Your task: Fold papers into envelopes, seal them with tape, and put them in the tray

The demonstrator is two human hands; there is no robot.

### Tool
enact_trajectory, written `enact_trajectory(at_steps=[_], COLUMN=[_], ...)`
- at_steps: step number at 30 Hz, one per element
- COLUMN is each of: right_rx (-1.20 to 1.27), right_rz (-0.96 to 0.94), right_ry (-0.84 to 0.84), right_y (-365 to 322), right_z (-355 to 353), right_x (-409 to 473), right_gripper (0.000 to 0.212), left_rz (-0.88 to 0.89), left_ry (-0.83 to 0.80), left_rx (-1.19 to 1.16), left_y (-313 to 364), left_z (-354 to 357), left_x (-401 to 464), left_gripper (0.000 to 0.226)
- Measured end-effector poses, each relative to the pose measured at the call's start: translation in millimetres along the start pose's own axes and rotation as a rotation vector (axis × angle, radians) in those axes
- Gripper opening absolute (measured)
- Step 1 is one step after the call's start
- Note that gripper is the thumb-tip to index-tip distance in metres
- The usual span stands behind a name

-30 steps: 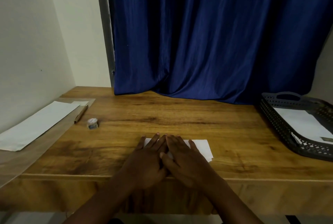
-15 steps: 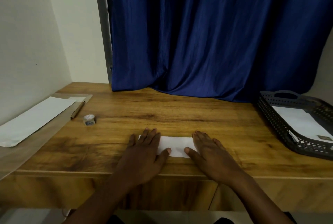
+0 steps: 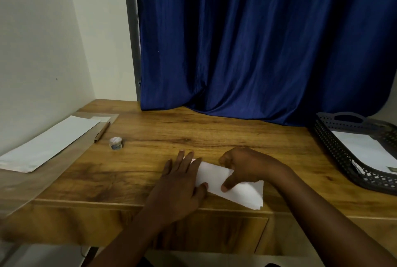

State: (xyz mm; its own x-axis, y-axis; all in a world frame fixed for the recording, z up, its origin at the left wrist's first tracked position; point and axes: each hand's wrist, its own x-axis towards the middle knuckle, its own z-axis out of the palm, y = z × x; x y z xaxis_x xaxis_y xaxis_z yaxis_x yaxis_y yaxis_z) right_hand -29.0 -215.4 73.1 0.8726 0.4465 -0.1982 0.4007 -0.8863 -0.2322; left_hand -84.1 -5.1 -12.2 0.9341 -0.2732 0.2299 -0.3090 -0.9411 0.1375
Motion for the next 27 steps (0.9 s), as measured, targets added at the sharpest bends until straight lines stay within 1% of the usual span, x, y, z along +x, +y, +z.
enact_trajectory(at_steps=[3, 6, 7, 10, 12, 14, 18, 19, 22, 25, 27], right_rx=[0.096, 0.278, 0.340, 0.478, 0.550, 0.674, 1.074, 1.118, 1.148, 1.083, 1.024], right_rz=[-0.040, -0.065, -0.050, -0.014, -0.003, 0.018, 0.061, 0.092, 0.148, 0.144, 0.143], right_ry=[-0.068, -0.076, -0.075, -0.100, -0.083, -0.005, 0.220, 0.287, 0.479, 0.535, 0.544], right_y=[2, 5, 7, 16, 19, 20, 14, 12, 8, 9, 9], right_z=[-3, -1, 0, 2, 5, 12, 37, 42, 49, 55, 57], right_x=[8, 8, 8, 4, -3, -10, -19, -18, -13, -11, -13], right_gripper=[0.048, 0.056, 0.053, 0.033, 0.027, 0.024, 0.016, 0.013, 0.016, 0.024, 0.031], left_rz=[-0.035, -0.072, -0.083, -0.104, -0.124, -0.146, -0.185, -0.184, -0.173, -0.146, -0.154], left_ry=[0.050, 0.098, 0.114, 0.177, 0.192, 0.188, 0.144, 0.132, 0.096, 0.065, 0.022], left_rx=[-0.036, -0.076, -0.084, -0.128, -0.153, -0.167, -0.167, -0.160, -0.127, -0.168, -0.307], left_y=[0, -2, -2, -2, -1, 1, 3, 3, 1, -2, -5], left_z=[0, 2, 3, 5, 4, 3, 2, 2, 1, -4, -13], left_x=[0, 0, 1, 0, 0, 0, 1, 1, 0, 0, 0], left_gripper=[0.088, 0.091, 0.090, 0.091, 0.091, 0.089, 0.084, 0.082, 0.076, 0.071, 0.068])
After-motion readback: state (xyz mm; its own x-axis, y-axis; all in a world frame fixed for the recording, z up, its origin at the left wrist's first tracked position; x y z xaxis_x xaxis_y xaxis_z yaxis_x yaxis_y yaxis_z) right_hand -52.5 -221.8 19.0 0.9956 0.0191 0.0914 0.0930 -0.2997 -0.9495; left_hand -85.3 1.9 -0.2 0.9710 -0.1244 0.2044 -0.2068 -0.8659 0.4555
